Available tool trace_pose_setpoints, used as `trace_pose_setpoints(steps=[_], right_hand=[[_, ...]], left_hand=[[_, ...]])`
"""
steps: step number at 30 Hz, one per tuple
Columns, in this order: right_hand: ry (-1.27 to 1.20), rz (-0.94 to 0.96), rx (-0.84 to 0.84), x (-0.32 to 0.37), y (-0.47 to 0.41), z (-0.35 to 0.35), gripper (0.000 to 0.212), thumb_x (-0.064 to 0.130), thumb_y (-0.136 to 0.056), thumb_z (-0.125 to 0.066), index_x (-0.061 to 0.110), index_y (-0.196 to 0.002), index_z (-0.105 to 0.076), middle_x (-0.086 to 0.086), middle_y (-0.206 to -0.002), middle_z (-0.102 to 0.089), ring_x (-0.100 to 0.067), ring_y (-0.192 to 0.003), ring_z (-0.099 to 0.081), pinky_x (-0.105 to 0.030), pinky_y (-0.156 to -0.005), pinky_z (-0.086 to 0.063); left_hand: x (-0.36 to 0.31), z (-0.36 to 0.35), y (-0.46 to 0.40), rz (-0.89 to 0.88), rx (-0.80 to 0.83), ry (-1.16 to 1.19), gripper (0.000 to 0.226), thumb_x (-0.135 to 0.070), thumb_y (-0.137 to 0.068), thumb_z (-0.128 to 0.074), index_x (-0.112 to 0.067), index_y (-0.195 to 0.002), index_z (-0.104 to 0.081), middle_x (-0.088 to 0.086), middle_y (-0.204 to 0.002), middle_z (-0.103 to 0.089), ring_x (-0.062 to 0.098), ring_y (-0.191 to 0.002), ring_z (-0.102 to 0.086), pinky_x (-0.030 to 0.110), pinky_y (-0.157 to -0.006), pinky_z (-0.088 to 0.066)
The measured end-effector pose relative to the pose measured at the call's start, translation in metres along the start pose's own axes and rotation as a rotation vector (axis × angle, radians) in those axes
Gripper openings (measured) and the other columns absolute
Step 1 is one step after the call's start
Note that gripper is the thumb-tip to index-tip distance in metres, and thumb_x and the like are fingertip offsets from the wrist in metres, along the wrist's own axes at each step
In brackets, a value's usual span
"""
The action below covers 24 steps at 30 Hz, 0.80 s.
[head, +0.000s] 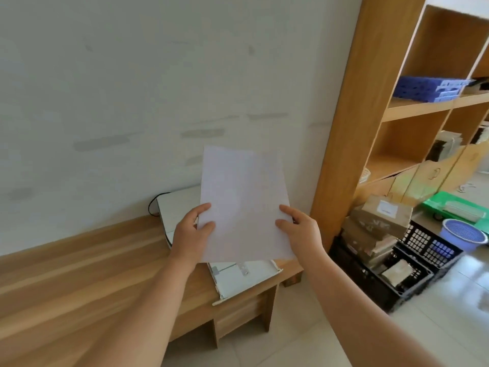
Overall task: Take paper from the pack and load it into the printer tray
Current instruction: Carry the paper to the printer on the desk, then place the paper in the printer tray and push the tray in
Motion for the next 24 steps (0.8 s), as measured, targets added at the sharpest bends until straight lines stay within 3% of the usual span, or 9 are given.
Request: trace_pose_setpoints(steps=[3,5,9,13,17,19,21,24], right_hand=[[0.01,-0.005,0.07,-0.002,-0.032,-0.013,0.037,0.019,-0.091,-0.062,0.034,-0.125,-0.06,0.002,-0.117,-0.058,-0.02,-0.092,-0.061,-0.033,-0.078,-0.057],[0.029,-0.023,0.106,-0.003,-0.052,-0.019,0.037,0.018,-0.092,-0.062,0.033,-0.126,-0.06,0.002,-0.117,-0.058,-0.02,-0.092,-0.061,-0.031,-0.074,-0.056],[0.065,-0.036,0.162,-0.007,-0.092,-0.027,0.037,0.017,-0.09,-0.062,0.033,-0.124,-0.061,-0.001,-0.121,-0.059,-0.025,-0.097,-0.062,-0.04,-0.085,-0.056],[0.087,-0.034,0.238,-0.023,-0.127,-0.03,0.039,0.016,-0.088,-0.062,0.029,-0.125,-0.061,0.0,-0.119,-0.061,-0.023,-0.097,-0.061,-0.036,-0.083,-0.054],[0.083,-0.071,0.317,-0.044,-0.157,-0.028,0.037,0.016,-0.089,-0.062,0.031,-0.123,-0.062,0.002,-0.113,-0.059,-0.02,-0.093,-0.059,-0.03,-0.075,-0.051],[0.094,-0.089,0.371,-0.055,-0.171,-0.028,0.037,0.015,-0.088,-0.062,0.029,-0.123,-0.062,0.002,-0.113,-0.059,-0.019,-0.093,-0.059,-0.028,-0.073,-0.049],[0.099,-0.121,0.424,-0.069,-0.186,-0.028,0.038,0.014,-0.087,-0.064,0.025,-0.123,-0.063,-0.001,-0.115,-0.06,-0.021,-0.095,-0.06,-0.03,-0.076,-0.051],[0.067,-0.214,0.489,-0.085,-0.201,-0.028,0.035,0.013,-0.084,-0.067,0.023,-0.118,-0.066,-0.001,-0.114,-0.064,-0.023,-0.096,-0.063,-0.04,-0.088,-0.054]], left_hand=[[0.015,-0.001,-0.02,0.029,-0.059,-0.009,0.04,-0.019,-0.082,-0.063,-0.053,-0.103,-0.062,-0.011,-0.123,-0.061,0.016,-0.106,-0.061,0.044,-0.094,-0.051],[0.023,-0.005,-0.032,0.055,-0.098,-0.016,0.039,-0.017,-0.083,-0.063,-0.05,-0.104,-0.061,-0.011,-0.125,-0.059,0.014,-0.108,-0.059,0.038,-0.095,-0.049],[0.038,-0.019,-0.052,0.105,-0.15,-0.009,0.039,-0.016,-0.086,-0.061,-0.045,-0.111,-0.059,-0.013,-0.124,-0.055,0.014,-0.118,-0.053,0.038,-0.1,-0.045],[0.05,-0.034,-0.065,0.158,-0.196,-0.026,0.039,-0.015,-0.087,-0.06,-0.039,-0.117,-0.059,-0.012,-0.121,-0.054,-0.001,-0.091,-0.056,0.023,-0.079,-0.048],[0.064,-0.052,-0.069,0.212,-0.246,-0.043,0.04,-0.012,-0.086,-0.06,-0.033,-0.12,-0.061,-0.009,-0.124,-0.054,0.009,-0.105,-0.057,0.027,-0.085,-0.047],[0.07,-0.063,-0.069,0.243,-0.285,-0.052,0.04,-0.011,-0.087,-0.06,-0.031,-0.121,-0.061,-0.007,-0.124,-0.054,0.005,-0.099,-0.058,0.02,-0.075,-0.046],[0.078,-0.074,-0.068,0.282,-0.317,-0.043,0.04,-0.011,-0.086,-0.06,-0.032,-0.12,-0.061,-0.004,-0.126,-0.055,0.009,-0.097,-0.06,0.023,-0.075,-0.048],[0.091,-0.09,-0.061,0.362,-0.366,-0.032,0.041,-0.012,-0.085,-0.061,-0.03,-0.121,-0.06,-0.002,-0.127,-0.057,0.016,-0.108,-0.058,0.029,-0.084,-0.047]])
Point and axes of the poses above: each hand's wrist, its own y-axis away from the middle knuckle, its own z-axis out of the back of the hand, x = y × z, the point moved 4 cm from there along -y, towards the middle knuckle
